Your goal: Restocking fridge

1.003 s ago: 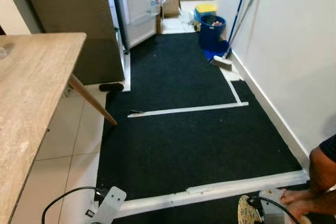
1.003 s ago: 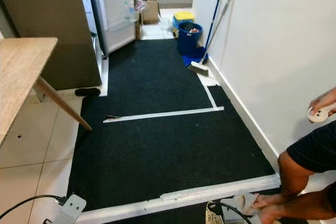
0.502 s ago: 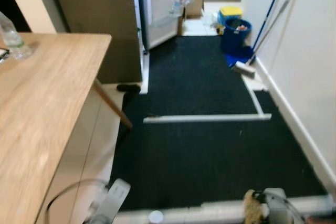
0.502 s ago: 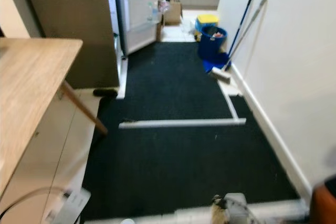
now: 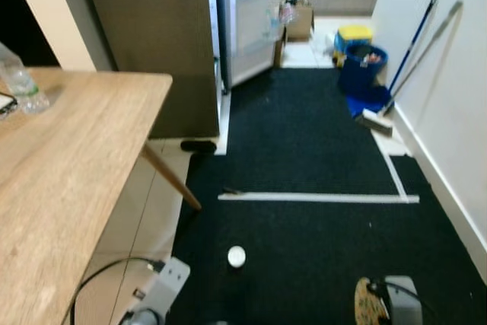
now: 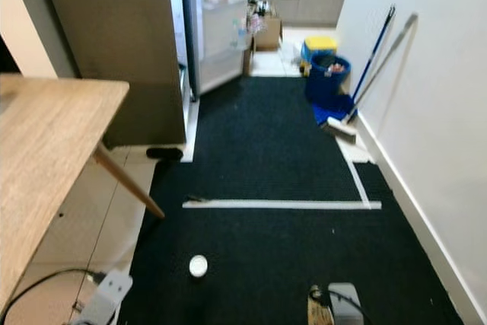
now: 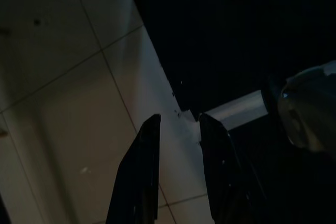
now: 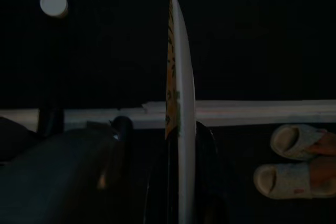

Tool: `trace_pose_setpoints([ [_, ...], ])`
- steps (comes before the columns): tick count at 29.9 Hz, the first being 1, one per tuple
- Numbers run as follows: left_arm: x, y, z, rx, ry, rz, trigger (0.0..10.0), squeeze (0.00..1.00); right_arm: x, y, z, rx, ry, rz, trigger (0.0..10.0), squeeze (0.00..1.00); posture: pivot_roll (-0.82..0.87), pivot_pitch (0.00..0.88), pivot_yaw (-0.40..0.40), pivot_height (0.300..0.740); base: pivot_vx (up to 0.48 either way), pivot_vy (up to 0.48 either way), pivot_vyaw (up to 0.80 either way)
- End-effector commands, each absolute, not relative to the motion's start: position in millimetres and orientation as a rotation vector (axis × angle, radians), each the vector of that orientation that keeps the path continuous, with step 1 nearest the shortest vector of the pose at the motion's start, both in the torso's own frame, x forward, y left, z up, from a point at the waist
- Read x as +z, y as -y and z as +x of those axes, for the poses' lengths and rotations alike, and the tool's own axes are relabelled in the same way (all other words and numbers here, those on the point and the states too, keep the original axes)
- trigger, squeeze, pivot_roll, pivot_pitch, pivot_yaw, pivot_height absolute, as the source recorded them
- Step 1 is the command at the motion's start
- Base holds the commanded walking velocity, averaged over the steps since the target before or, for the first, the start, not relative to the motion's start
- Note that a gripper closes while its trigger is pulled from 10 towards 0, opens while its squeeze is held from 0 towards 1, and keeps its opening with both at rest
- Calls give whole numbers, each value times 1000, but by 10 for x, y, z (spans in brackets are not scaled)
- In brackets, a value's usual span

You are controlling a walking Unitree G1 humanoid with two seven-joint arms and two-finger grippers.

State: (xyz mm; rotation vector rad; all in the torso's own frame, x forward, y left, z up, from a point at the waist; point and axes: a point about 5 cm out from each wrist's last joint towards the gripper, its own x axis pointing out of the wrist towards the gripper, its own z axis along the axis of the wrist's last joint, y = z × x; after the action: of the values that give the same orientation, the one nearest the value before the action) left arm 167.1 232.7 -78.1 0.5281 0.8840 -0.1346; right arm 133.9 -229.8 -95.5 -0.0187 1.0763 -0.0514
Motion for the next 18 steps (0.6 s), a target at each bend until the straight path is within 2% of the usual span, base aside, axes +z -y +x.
trace_pose_setpoints([
  [1,-773,-2293,1705,-144,-874,526,10000,275,-951,2339,1321,-65,-1076,-27,10000,0,49,24,-46,740,360,0,0],
  [18,-764,-2276,1727,-148,-866,529,10000,282,-951,2340,1323,-68,-1076,-26,10000,0,42,17,-45,740,358,0,0],
])
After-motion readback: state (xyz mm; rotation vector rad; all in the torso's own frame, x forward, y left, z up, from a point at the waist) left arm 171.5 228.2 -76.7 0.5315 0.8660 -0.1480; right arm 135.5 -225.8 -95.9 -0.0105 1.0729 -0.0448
